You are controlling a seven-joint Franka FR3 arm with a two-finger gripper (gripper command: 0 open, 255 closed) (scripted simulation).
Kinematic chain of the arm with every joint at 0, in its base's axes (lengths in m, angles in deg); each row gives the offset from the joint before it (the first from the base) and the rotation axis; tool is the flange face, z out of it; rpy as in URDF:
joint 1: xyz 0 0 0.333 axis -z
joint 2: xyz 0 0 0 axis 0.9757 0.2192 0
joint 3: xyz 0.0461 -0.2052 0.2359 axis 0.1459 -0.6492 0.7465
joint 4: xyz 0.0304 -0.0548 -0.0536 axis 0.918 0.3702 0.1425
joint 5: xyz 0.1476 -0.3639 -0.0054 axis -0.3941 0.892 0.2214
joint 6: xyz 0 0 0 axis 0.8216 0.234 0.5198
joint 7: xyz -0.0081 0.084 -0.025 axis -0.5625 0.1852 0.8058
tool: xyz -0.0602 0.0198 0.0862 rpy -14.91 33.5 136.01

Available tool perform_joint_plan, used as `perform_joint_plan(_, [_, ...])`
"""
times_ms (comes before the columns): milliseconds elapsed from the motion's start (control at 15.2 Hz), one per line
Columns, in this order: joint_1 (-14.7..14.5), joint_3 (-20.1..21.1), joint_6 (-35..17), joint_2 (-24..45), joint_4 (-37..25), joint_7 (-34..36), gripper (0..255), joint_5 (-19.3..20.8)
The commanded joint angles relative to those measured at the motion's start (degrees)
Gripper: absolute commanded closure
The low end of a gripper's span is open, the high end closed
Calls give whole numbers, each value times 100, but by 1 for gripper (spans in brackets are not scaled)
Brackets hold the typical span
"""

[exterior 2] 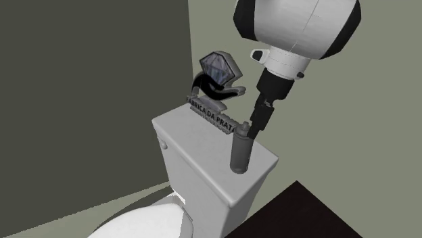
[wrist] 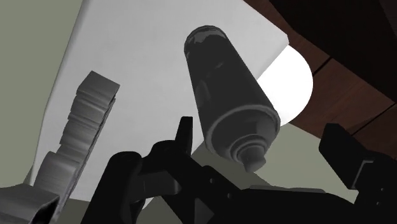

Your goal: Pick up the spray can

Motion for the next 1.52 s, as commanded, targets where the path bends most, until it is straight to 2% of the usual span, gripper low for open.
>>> perform_joint_plan(0, [37,78,-59,335,-23,-431,0,-498])
perform_joint_plan(264, [220,327,-125,825,-65,-942,0,-1149])
perform_joint_plan(462, [254,371,-135,891,-73,-1009,0,-1236])
perform_joint_plan(528, [255,369,-133,889,-74,-1009,255,-1232])
perform_joint_plan(1122, [254,371,-134,891,-73,-1009,255,-1236])
perform_joint_plan(1452, [8,43,-49,283,-20,-375,255,-428])
